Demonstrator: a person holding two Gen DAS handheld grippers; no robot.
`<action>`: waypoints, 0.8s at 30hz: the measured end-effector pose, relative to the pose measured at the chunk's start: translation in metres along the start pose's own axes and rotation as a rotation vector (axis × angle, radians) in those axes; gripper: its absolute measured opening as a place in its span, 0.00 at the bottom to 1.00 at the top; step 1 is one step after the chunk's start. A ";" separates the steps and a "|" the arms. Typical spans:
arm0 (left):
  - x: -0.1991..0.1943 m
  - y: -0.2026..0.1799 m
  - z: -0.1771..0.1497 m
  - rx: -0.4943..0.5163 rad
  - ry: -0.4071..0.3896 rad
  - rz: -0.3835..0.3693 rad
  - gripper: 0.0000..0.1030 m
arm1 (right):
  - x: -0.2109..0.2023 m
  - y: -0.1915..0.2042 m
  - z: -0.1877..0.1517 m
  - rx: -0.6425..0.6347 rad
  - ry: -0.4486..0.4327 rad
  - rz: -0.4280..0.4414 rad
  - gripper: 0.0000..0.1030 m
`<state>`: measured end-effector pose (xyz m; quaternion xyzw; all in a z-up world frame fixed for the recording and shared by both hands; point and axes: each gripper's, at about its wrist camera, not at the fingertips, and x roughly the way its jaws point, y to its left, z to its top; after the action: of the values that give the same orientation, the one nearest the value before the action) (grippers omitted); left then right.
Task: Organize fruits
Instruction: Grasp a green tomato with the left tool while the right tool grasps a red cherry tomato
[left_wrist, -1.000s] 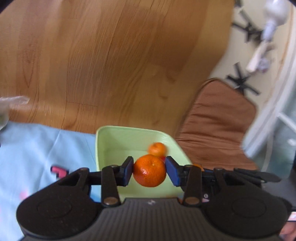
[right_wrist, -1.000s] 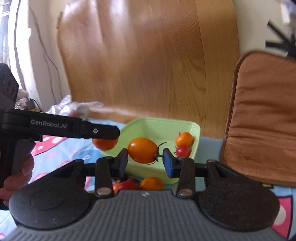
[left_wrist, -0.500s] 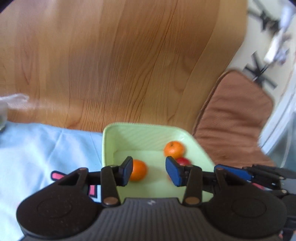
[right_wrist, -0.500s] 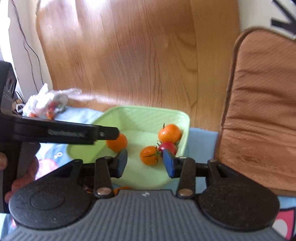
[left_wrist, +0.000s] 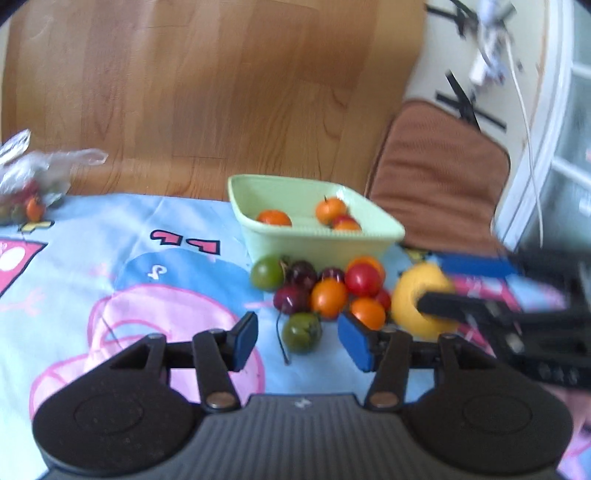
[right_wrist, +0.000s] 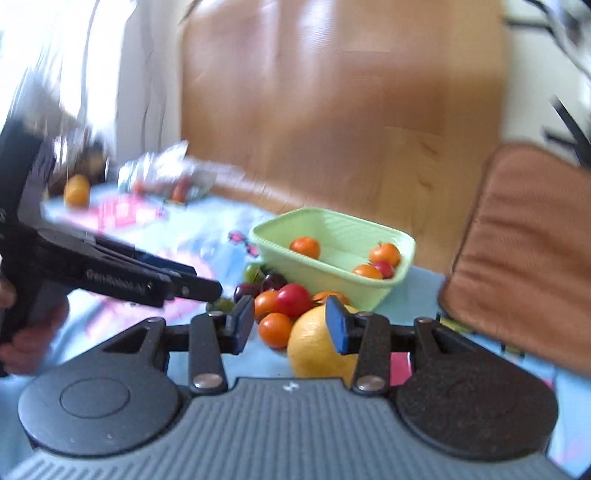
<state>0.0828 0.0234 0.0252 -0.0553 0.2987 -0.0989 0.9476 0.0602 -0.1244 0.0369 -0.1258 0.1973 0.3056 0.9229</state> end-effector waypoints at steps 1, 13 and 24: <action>0.002 -0.002 -0.004 0.028 0.004 0.012 0.51 | 0.007 0.004 0.005 -0.041 0.007 -0.008 0.42; 0.014 -0.002 -0.009 0.020 0.047 0.033 0.27 | 0.066 0.004 0.025 -0.136 0.254 -0.019 0.30; -0.043 -0.003 -0.049 0.068 0.035 -0.050 0.28 | -0.024 0.036 -0.024 -0.029 0.133 0.106 0.30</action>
<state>0.0200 0.0274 0.0098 -0.0288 0.3102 -0.1337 0.9408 0.0137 -0.1163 0.0222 -0.1486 0.2602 0.3478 0.8884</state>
